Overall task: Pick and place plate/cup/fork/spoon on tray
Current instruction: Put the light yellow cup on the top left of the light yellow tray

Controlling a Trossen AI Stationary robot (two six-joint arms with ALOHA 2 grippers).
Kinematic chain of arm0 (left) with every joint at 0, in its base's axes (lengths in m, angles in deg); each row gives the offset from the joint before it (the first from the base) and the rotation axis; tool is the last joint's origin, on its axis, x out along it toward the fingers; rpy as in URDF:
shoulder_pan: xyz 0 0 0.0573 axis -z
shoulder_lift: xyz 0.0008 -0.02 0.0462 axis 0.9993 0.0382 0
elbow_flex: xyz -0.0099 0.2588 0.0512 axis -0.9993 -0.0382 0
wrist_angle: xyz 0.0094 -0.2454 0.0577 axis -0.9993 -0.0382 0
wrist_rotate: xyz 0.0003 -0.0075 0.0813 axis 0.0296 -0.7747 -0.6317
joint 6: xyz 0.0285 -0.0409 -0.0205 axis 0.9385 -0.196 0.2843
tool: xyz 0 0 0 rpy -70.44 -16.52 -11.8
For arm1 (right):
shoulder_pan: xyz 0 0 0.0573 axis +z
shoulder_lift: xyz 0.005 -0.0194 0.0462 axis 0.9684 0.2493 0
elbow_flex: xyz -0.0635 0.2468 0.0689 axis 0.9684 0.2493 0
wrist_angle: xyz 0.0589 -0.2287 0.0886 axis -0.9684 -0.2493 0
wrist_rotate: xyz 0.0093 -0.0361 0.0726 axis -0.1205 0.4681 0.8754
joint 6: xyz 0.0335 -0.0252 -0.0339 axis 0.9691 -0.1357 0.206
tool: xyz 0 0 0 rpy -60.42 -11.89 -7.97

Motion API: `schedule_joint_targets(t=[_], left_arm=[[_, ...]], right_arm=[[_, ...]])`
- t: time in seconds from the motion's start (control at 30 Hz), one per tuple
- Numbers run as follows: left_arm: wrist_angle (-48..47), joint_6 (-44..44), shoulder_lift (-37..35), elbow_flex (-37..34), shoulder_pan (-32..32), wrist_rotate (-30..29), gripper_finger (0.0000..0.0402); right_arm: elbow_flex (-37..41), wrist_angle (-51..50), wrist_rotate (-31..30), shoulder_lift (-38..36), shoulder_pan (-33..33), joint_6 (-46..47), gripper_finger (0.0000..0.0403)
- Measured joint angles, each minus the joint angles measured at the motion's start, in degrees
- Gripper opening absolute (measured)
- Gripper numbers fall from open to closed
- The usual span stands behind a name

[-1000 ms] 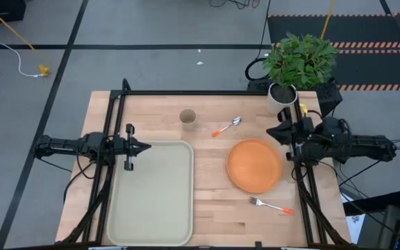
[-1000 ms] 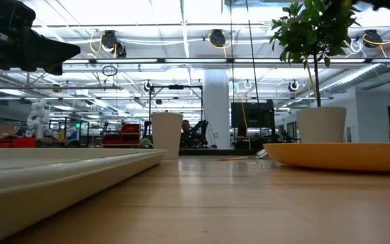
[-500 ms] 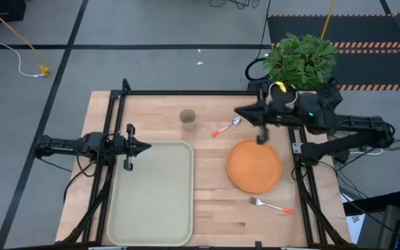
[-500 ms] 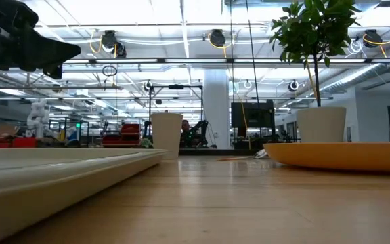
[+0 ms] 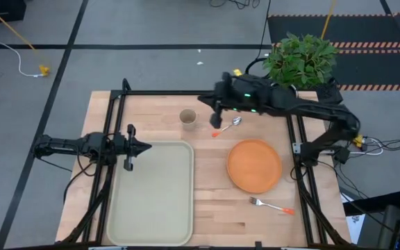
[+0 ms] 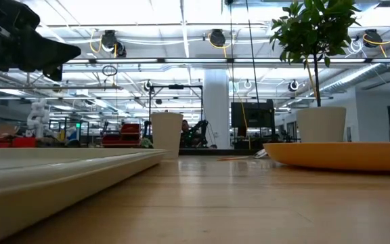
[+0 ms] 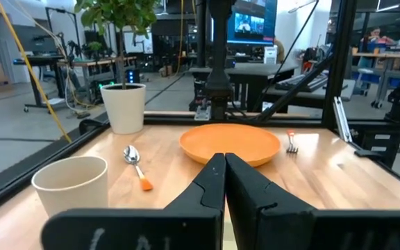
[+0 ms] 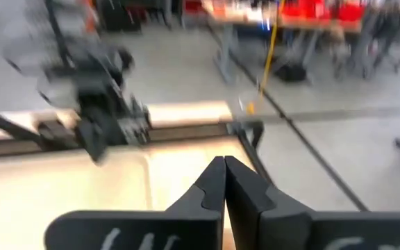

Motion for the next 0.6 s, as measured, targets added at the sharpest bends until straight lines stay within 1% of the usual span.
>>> schedule_joint_targets(t=[0.1,0.27,0.37,0.43,0.6], left_arm=[[0.1,-0.9,0.4,0.0,0.0,0.0,0.0015],[0.0,-1.3,1.8,0.0,0.0,0.0,0.0015],[0.1,-1.9,2.8,0.0,0.0,0.0,0.0015],[0.1,-2.2,3.6,0.0,0.0,-0.2,0.0015],[0.1,-3.2,5.5,0.0,0.0,-1.9,0.0015]], right_arm=[[-2.2,-3.3,0.2,4.9,-1.5,-0.6,0.0],[-3.7,-7.8,0.2,11.3,-2.8,-4.0,0.0],[-5.1,-10.2,0.5,14.6,-3.0,-4.5,0.0],[-6.7,-11.9,1.8,16.6,-3.0,-4.9,0.0],[-10.8,-15.1,3.2,21.0,-3.0,-6.7,0.0]])
